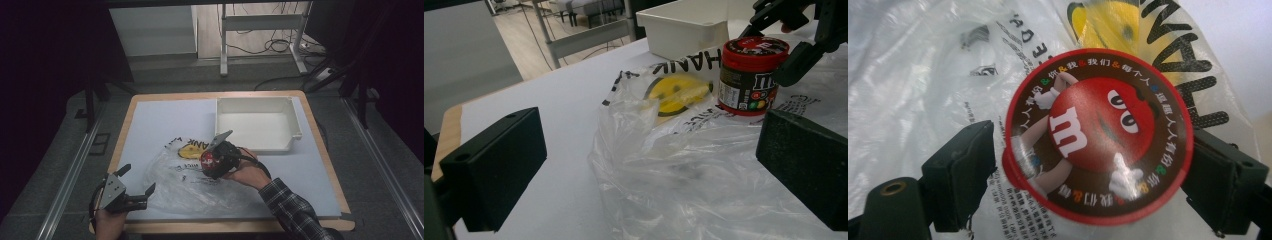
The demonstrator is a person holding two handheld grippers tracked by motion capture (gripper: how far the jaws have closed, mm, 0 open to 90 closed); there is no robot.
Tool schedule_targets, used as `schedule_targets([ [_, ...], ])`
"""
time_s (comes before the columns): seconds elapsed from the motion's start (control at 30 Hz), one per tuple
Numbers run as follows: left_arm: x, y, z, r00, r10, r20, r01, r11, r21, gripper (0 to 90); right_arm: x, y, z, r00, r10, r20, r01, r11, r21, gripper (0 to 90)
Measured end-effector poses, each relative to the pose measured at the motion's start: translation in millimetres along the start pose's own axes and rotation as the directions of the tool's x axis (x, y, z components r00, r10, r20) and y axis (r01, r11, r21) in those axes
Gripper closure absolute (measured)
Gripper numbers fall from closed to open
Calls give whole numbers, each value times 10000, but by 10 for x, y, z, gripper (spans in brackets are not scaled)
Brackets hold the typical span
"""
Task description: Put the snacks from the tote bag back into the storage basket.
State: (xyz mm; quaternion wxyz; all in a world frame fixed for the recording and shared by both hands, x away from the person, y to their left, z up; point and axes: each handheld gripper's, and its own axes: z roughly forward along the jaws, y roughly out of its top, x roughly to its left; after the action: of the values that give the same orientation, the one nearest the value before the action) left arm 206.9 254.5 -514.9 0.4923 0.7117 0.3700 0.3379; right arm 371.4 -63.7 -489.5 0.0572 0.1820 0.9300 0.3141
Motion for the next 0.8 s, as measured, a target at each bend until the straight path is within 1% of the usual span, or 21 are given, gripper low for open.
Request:
schedule_targets([
  [0.1,1,0,0,10000,-4,-2,4,10000,1,0,-9,12,42,9997,-245,76,244,9995,224,173],
  [0.2,2,-1,0,10000,-8,-7,8,10000,0,0,-25,23,79,9994,-332,57,329,9988,371,194],
  [0.37,2,-1,-1,10000,-8,-2,8,10000,-1,0,-38,28,160,9992,-396,16,393,9962,781,206],
  [0.47,3,-1,-3,10000,-12,-5,12,10000,-9,0,-36,34,211,9993,-371,-11,370,9952,905,207],
  [0.53,4,-1,-2,10000,-19,2,19,10000,-9,0,-42,38,244,9988,-483,13,480,9940,979,207],
  [0.7,3,-2,-2,10000,-12,4,12,10000,0,0,-38,44,293,9985,-535,68,524,9921,1140,226],
  [0.77,3,-2,-2,10000,-10,2,10,10000,1,0,-24,53,289,9972,-729,190,701,9904,1194,237],
  [0.8,3,-2,-2,10000,-8,6,8,10000,-1,0,-18,57,289,9969,-752,225,719,9898,1229,238],
])
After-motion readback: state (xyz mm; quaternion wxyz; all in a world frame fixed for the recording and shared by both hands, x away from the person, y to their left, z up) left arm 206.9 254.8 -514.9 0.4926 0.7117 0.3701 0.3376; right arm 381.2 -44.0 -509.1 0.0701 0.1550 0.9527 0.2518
